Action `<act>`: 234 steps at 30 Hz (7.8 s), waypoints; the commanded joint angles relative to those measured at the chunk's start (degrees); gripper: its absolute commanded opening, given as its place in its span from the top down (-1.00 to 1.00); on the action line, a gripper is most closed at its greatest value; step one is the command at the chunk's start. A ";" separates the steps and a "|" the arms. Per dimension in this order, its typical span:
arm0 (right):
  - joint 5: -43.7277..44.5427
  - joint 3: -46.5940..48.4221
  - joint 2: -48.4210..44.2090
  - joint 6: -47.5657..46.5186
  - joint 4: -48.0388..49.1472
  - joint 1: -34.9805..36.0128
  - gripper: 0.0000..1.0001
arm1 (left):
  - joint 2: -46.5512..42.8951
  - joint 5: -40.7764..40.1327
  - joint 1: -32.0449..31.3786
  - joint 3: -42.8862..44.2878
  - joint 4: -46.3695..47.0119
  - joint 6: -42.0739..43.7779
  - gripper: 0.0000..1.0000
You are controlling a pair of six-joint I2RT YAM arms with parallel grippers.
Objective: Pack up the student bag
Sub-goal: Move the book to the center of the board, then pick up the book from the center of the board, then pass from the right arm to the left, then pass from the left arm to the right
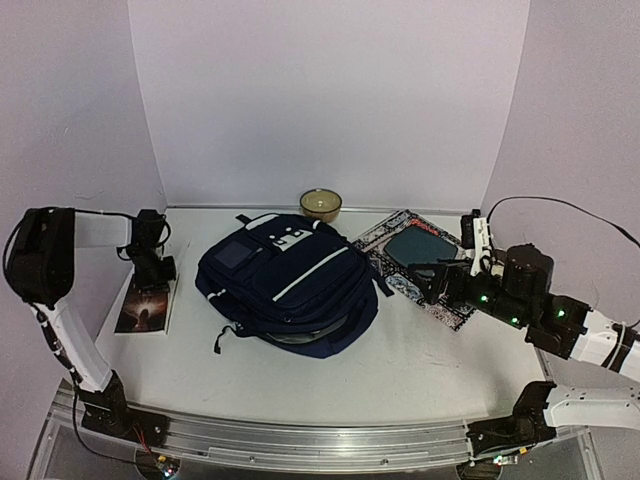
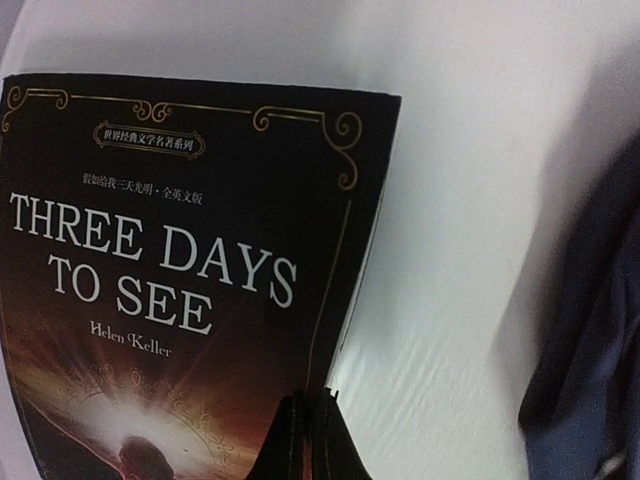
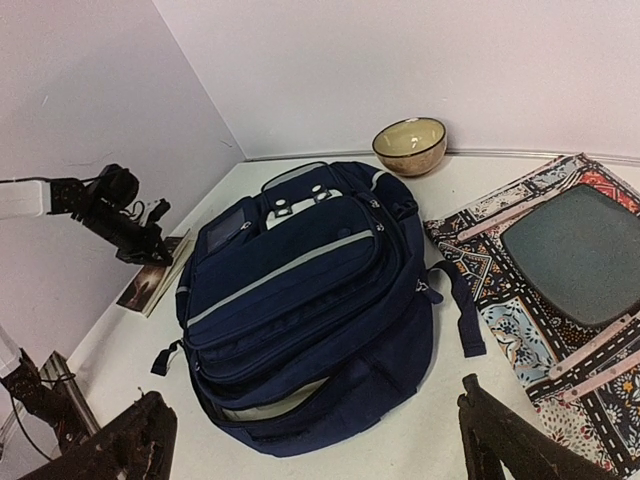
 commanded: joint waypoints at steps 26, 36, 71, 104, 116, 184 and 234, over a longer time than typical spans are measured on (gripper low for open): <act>-22.22 8.15 24.27 1.46 8.04 3.81 -0.96 | -27.77 -0.80 -12.93 -24.70 0.45 -19.44 -0.58; -20.74 15.11 35.95 1.52 8.86 13.97 -0.97 | -22.96 18.72 -16.71 -38.21 15.61 -24.64 -0.55; -17.81 45.40 71.81 -5.47 -11.63 20.02 -0.57 | -26.52 -1.22 -38.59 -28.02 9.29 -29.24 -0.44; -28.06 50.25 71.20 -5.28 -17.27 20.62 1.00 | -30.86 5.98 -40.62 -31.67 18.74 -31.03 -0.44; -24.50 43.45 57.51 -4.02 -9.70 20.63 1.00 | -51.99 -7.56 -40.53 -27.60 11.28 -32.50 -0.66; -20.40 26.84 40.35 15.17 25.68 13.06 0.41 | -59.10 10.13 -40.79 -32.21 59.49 -43.44 1.00; -29.55 23.46 49.80 39.35 69.35 7.12 -0.48 | -42.05 0.05 -42.38 -34.01 84.31 -55.81 1.00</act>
